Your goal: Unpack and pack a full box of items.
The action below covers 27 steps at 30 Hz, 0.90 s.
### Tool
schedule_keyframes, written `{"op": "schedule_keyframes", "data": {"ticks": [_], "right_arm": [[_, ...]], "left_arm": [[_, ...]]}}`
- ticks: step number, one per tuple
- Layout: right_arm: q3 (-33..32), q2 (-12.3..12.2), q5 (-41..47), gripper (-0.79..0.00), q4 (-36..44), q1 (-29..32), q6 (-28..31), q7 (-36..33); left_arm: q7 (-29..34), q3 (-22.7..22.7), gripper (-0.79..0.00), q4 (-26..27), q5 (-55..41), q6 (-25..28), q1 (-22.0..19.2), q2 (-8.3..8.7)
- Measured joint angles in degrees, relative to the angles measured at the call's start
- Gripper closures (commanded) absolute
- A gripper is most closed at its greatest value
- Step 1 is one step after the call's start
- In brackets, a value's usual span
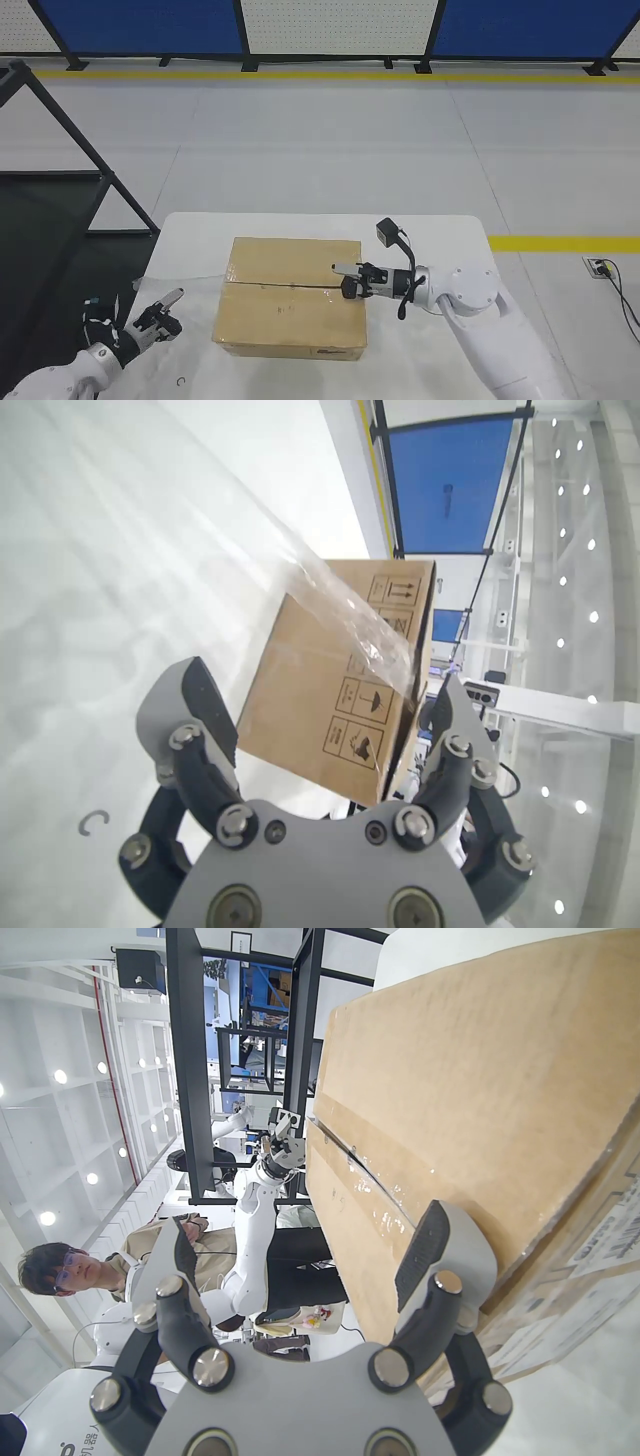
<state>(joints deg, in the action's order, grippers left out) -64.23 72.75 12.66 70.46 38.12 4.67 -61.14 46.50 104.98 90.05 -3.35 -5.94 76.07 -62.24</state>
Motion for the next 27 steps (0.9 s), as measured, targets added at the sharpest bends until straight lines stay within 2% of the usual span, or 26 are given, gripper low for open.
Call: {"op": "schedule_keyframes", "data": {"ticks": [3, 8, 15, 19, 27], "right_arm": [[0.3, 0.0, 0.1, -0.785, -0.2, -0.2, 0.1, -0.1], [0.3, -0.1, 0.3, -0.785, -0.4, -0.5, 0.3, -0.2], [0.7, -0.2, 0.6, -0.785, -0.7, -0.6, 0.4, -0.2], [0.7, -0.3, 0.9, -0.785, -0.9, -0.7, 0.4, -0.2], [0.9, -0.4, 1.2, -0.785, -1.3, -0.9, 0.3, -0.1]], "left_arm": [[-3.2, 0.0, -0.785, 0.0, 0.4, 0.0, 0.0, -0.01], [-3.7, -0.7, -0.785, -0.5, -1.1, -1.0, -0.1, -0.15], [-10.1, -4.6, -0.785, -4.6, -7.6, -8.2, -5.1, -0.96], [-10.7, -6.4, -0.785, -8.0, -12.1, -11.7, -8.4, -1.3], [-12.6, -8.0, -0.785, -14.3, -16.7, -12.8, -13.6, -1.59]]}}
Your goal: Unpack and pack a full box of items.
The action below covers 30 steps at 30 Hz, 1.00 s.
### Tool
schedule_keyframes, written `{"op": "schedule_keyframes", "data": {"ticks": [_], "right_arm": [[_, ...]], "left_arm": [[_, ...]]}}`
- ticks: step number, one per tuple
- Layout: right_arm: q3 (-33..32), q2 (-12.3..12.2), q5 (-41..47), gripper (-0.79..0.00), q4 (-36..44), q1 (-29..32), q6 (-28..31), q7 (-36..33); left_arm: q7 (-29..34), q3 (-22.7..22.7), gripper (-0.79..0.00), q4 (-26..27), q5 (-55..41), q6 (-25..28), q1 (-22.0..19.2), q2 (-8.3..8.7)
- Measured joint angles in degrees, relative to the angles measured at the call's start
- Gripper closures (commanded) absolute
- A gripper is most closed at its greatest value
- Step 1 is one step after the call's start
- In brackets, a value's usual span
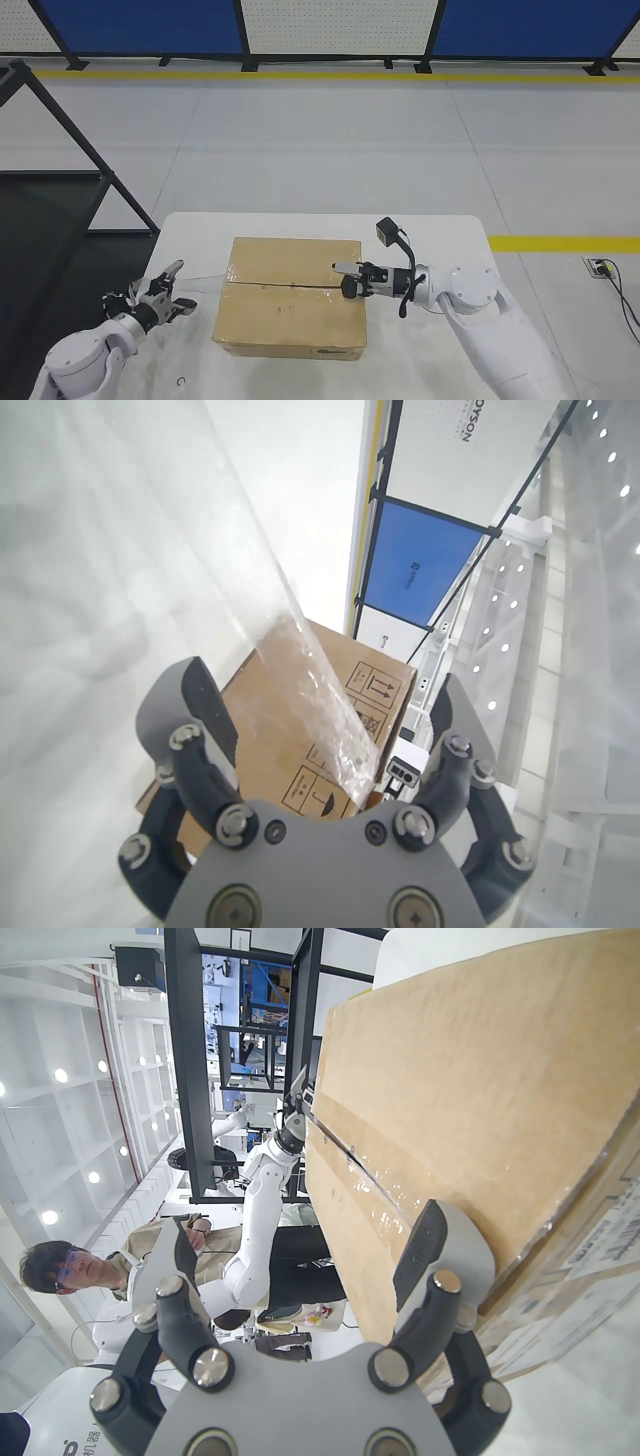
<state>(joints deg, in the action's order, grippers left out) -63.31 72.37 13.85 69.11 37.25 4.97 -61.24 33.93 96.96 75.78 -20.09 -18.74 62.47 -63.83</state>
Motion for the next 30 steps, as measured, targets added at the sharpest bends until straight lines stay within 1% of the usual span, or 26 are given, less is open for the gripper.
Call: {"op": "schedule_keyframes", "data": {"ticks": [5, 9, 13, 22, 26, 30], "right_arm": [[0.4, 0.0, 0.2, -0.785, -0.2, -0.4, 0.0, 0.0], [0.8, 0.0, 0.4, -0.785, -0.6, -0.8, 0.1, -0.2], [1.0, 0.1, 0.5, -0.785, -0.8, -1.0, 0.4, -0.2], [1.1, -0.1, 0.5, -0.785, -0.2, -0.6, 0.5, 0.1], [1.0, -0.2, 0.5, -0.785, 0.4, -0.2, 0.3, 0.3], [1.0, -0.4, 0.4, -0.785, 0.9, 0.1, 0.1, 0.4]], "left_arm": [[-2.6, -0.4, -0.785, -0.8, -1.6, 2.0, -1.0, -0.2], [-5.5, 0.0, -0.785, 0.1, -3.4, 5.6, -0.5, -0.41], [-6.8, 0.0, -0.785, 0.8, -5.6, 7.1, -0.4, -0.61], [-8.6, -3.2, -0.785, 0.5, -5.1, 9.6, -1.5, -1.03], [-8.8, -5.2, -0.785, -0.8, -5.5, 8.9, -2.7, -1.31], [-8.7, -6.8, -0.785, -1.0, -5.0, 9.4, -2.5, -1.5]]}}
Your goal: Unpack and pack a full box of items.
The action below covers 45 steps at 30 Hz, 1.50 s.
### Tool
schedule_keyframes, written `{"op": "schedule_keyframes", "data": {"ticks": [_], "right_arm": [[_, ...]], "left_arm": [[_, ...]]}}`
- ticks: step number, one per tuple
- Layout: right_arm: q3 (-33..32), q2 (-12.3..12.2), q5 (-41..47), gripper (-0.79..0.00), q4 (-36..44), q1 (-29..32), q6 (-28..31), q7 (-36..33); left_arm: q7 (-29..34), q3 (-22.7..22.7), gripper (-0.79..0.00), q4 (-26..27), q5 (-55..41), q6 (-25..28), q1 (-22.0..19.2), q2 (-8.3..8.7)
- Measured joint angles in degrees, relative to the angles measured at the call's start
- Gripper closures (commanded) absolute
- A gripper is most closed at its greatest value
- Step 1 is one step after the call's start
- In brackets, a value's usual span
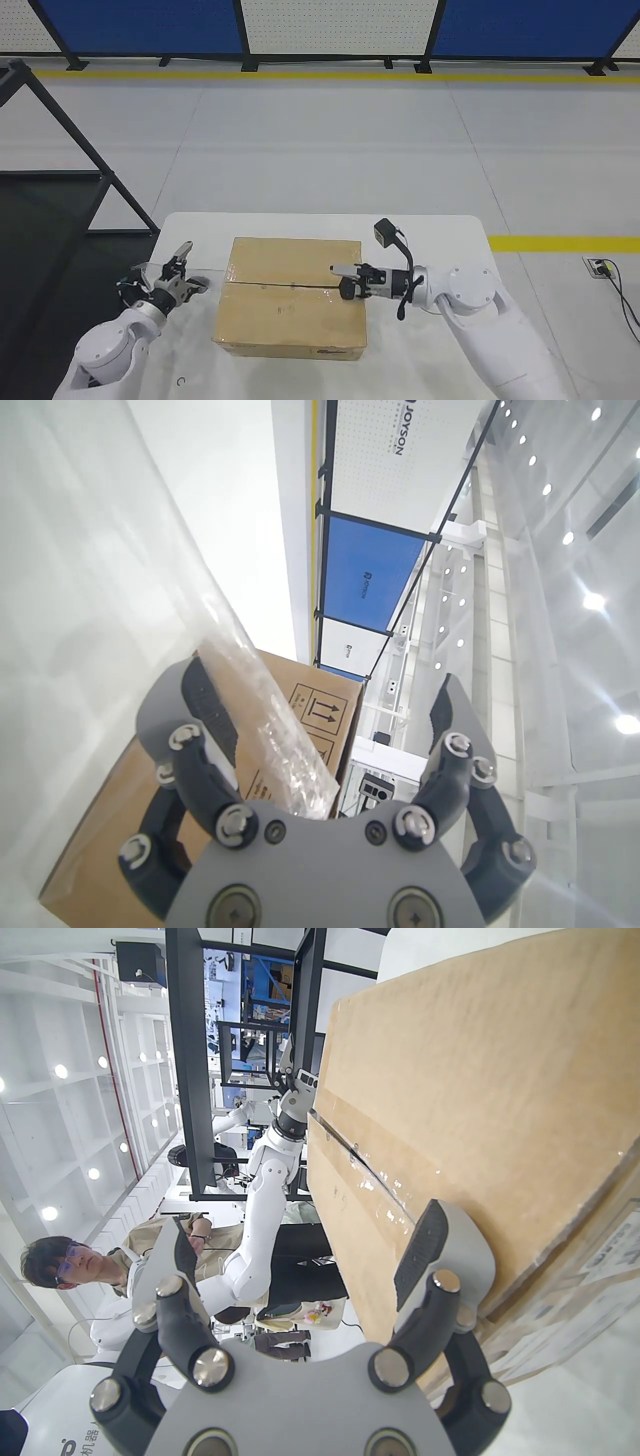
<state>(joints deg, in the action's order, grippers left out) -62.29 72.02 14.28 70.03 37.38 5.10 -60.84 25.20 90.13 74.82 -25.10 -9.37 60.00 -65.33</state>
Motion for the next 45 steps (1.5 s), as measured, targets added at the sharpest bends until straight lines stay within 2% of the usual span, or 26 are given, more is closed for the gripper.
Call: {"op": "schedule_keyframes", "data": {"ticks": [5, 12, 23, 31, 45], "right_arm": [[0.0, -0.1, 0.0, -0.785, 0.3, 0.1, -0.1, 0.0], [0.0, -0.3, 0.0, -0.785, 0.7, 0.5, 0.1, 0.1], [-0.4, -0.6, 0.2, -0.785, 1.3, 1.2, 0.3, 0.1], [0.2, -0.5, 0.6, -0.785, 0.5, 0.2, 0.5, -0.1], [0.8, -0.5, 1.2, -0.785, -1.1, -0.5, 1.0, 0.0]], "left_arm": [[-1.1, -0.9, -0.785, -0.5, -0.7, 0.6, -0.1, -0.24], [-3.2, 0.8, -0.785, -2.2, -3.9, 1.6, -2.0, -0.33], [-1.5, 5.7, -0.785, -0.4, -6.6, 3.5, -1.0, 0.41], [1.0, 5.0, -0.785, -1.2, -5.9, 2.1, -2.0, 0.67], [4.4, 6.4, -0.785, -0.7, -10.0, 5.3, -2.6, 0.91]]}}
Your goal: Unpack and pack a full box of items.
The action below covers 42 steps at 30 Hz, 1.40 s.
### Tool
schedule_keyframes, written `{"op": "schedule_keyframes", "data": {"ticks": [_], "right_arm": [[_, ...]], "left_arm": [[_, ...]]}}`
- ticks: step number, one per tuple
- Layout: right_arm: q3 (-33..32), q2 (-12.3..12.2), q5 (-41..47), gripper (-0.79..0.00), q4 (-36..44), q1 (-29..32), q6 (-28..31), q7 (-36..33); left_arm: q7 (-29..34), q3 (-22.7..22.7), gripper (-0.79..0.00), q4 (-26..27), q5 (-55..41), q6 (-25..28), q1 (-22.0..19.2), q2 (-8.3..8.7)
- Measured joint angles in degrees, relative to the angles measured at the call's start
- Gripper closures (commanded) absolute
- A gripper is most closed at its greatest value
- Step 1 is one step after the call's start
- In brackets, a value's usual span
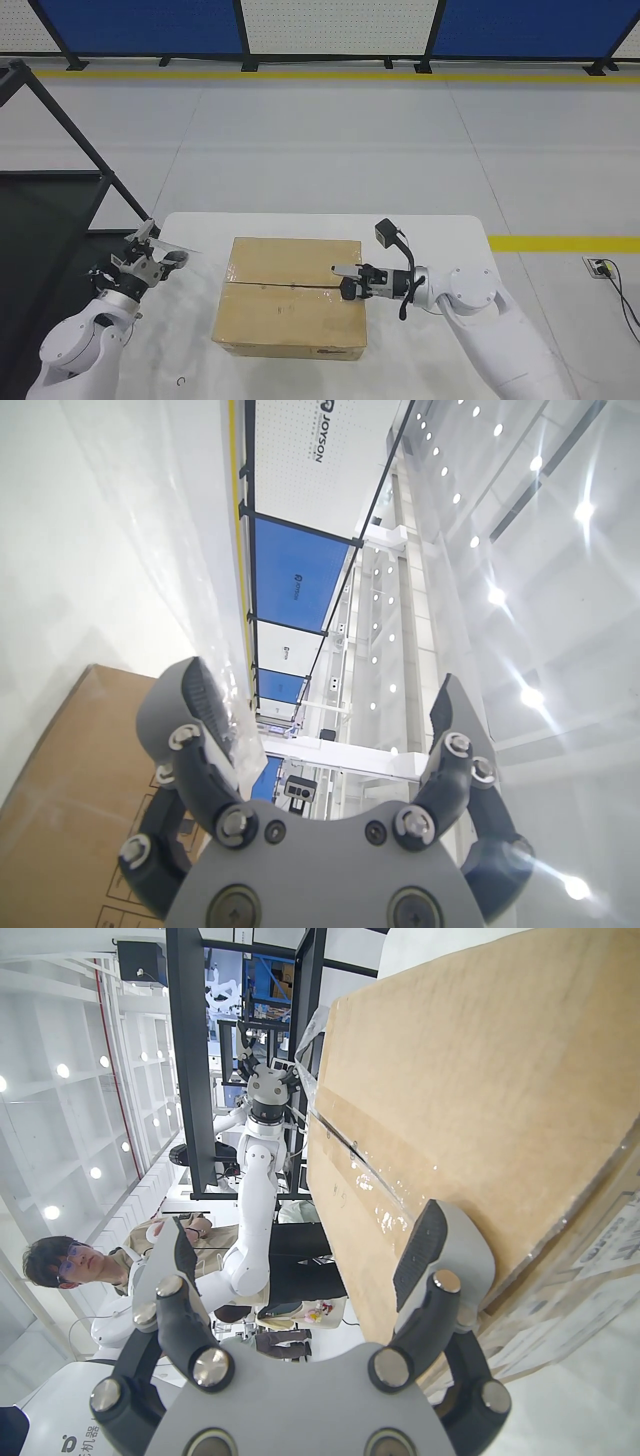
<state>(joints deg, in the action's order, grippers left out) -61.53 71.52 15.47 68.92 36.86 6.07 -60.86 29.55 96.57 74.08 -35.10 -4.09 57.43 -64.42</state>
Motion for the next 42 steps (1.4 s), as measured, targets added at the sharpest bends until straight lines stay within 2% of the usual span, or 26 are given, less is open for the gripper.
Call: {"op": "schedule_keyframes", "data": {"ticks": [14, 42], "right_arm": [[0.7, 0.1, 0.6, -0.785, -1.3, -1.0, 0.3, -0.2], [1.5, 0.2, 1.2, -0.785, -2.1, -1.2, 1.1, -0.4]], "left_arm": [[6.6, 1.8, -0.785, 2.3, -5.4, 3.4, 1.5, 0.32], [7.9, 2.7, -0.785, 12.8, -6.8, 5.9, 3.4, 0.91]]}}
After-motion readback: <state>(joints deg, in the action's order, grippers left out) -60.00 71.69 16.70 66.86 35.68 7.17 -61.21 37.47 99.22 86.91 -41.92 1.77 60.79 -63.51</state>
